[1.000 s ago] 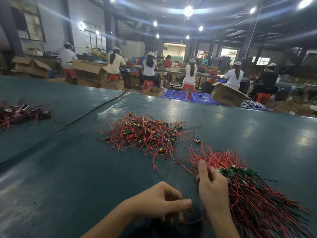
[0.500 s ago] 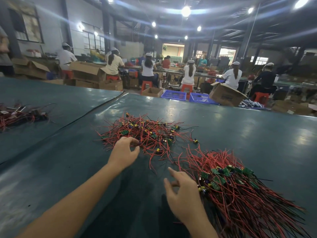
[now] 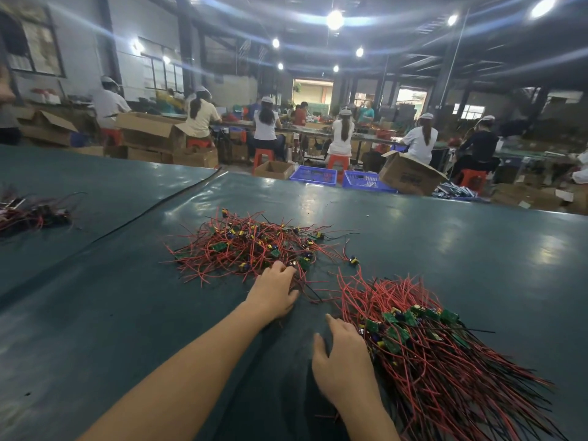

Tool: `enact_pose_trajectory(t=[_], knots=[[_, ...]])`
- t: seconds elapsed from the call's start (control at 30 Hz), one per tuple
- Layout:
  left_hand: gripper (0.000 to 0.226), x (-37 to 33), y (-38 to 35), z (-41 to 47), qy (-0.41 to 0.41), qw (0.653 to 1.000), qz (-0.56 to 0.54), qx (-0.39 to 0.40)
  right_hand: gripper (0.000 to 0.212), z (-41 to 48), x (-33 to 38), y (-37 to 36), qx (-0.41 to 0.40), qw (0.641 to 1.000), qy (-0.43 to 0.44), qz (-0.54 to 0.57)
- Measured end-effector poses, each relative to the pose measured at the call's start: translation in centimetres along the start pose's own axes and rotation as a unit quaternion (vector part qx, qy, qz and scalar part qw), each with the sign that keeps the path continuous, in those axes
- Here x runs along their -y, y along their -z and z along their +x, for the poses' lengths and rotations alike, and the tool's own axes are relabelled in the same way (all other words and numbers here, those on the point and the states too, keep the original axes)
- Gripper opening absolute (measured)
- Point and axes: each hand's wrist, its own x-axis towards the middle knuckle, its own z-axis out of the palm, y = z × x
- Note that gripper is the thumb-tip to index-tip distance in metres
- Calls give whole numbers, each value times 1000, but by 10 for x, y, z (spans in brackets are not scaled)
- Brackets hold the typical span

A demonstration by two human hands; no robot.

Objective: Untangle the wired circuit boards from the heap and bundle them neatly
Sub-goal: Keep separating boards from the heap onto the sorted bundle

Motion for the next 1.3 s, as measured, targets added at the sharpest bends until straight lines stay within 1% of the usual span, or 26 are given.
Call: enact_pose_trajectory(t=[0.1, 0.23, 0.37, 0.5, 0.53, 0.63, 0.67, 0.77, 0.83, 0.9, 0.97, 1.07, 1.1, 1.2, 1.27, 1.3], knots=[[40, 7, 3, 0, 21, 997, -58, -36, 52, -1, -1, -1, -3, 1000, 9, 3], [24, 19, 12, -1, 7, 996, -61, -66, 54, -1, -1, -2, -3, 1000, 10, 5], [23, 25, 20, -8, -22, 995, -51, -79, 55, -1, -1, -1, 0, 1000, 9, 2], [20, 28, 30, -12, -17, 983, -51, -175, 56, -2, 0, -2, 0, 1000, 7, 0], [20, 30, 33, -12, -16, 984, -57, -169, 56, -1, 1, -2, 0, 1000, 7, -1], [31, 36, 40, -12, -15, 992, -82, -90, 56, -1, 1, -3, -3, 1000, 6, -1], [37, 39, 41, -11, -13, 993, -90, -80, 56, -1, 1, -2, -3, 1000, 7, -1], [51, 47, 50, -11, 16, 989, -115, -96, 56, -1, 0, -3, -5, 1000, 9, -1], [53, 51, 59, -11, 48, 974, -185, -123, 56, -1, 0, -3, -7, 1000, 11, -2], [47, 49, 68, -12, 69, 954, -246, -154, 56, -1, 0, -4, -11, 1000, 12, -3], [42, 43, 75, -17, 67, 937, -301, -167, 56, -1, 0, -5, -17, 1000, 11, 2], [40, 32, 78, -31, 46, 886, -433, -159, 55, -2, -1, -7, -34, 999, 17, 27], [40, 29, 77, -38, 40, 874, -459, -157, 54, -2, 0, -8, -42, 998, 21, 43], [39, 17, 66, -60, 25, 862, -487, -140, 52, -2, 6, -8, -51, 990, 35, 124], [41, 8, 54, -77, 17, 854, -506, -122, 48, -3, 12, -8, -31, 982, 40, 182], [43, 5, 49, -86, 7, 858, -496, -130, 44, -3, 16, -8, -19, 977, 39, 211]])
